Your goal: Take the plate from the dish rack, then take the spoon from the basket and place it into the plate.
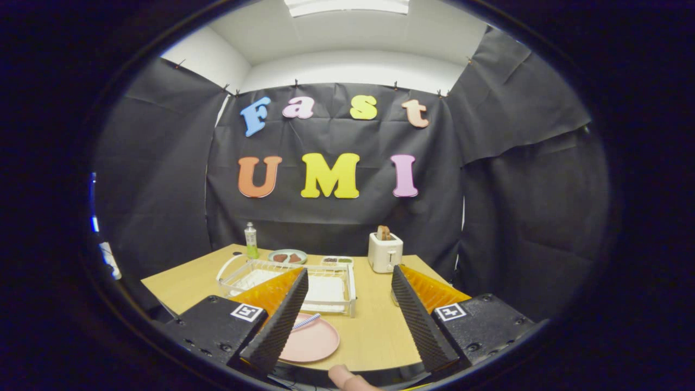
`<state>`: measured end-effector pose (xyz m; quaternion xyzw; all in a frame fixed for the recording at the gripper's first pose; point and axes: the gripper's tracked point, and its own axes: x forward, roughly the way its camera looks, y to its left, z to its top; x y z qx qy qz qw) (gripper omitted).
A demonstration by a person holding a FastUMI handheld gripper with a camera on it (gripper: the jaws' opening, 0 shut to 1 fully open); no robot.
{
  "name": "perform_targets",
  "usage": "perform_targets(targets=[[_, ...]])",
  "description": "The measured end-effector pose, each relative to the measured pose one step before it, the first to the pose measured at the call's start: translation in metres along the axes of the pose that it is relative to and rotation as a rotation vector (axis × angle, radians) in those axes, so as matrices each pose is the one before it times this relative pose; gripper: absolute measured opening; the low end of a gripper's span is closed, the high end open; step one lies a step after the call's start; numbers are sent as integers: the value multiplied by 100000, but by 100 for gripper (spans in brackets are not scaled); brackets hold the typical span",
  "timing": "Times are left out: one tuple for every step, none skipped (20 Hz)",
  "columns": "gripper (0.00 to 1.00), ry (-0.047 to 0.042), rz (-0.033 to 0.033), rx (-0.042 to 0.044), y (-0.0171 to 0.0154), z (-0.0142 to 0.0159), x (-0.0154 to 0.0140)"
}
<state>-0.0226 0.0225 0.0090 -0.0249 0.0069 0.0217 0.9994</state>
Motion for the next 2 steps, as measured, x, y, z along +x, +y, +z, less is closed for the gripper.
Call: perform_targets(targets=[[100,824,400,136,-120,-120,75],[100,499,-321,244,-253,-100,34]])
